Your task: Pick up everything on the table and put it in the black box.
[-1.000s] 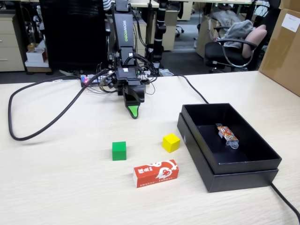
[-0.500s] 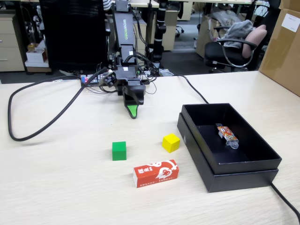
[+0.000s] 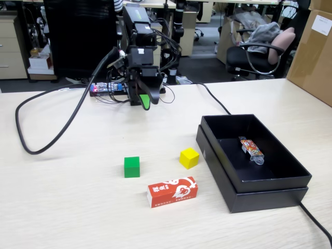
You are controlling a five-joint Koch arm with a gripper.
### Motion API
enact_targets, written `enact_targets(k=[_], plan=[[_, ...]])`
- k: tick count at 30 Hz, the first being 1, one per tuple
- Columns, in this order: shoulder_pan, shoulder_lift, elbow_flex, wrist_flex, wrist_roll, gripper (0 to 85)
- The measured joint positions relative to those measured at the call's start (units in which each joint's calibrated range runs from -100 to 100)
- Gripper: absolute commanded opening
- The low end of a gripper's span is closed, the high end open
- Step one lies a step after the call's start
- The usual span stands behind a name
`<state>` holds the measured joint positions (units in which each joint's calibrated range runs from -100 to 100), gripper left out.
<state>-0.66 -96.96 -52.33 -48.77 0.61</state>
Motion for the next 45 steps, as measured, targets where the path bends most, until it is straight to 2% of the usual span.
enact_targets(k=[6, 8, 9, 10, 11, 14, 16, 26, 45], plan=[[0.29, 9.12, 13.24, -9.79, 0.73, 47.5], [0.00, 16.85, 20.55, -15.21, 1.27, 47.5], [-0.63, 26.98, 28.04, -20.39, 1.66, 47.5], [-0.68, 27.49, 28.40, -20.64, 1.71, 47.5], [-1.61, 38.13, 35.07, -25.08, 2.10, 47.3], [-2.78, 47.63, 41.55, -27.96, 2.34, 47.1], [-3.81, 53.83, 46.39, -28.54, 2.34, 44.7], [-6.98, 77.64, 69.04, -33.55, 2.54, 44.7], [-8.25, 109.69, 86.94, -33.63, 3.32, 44.9]])
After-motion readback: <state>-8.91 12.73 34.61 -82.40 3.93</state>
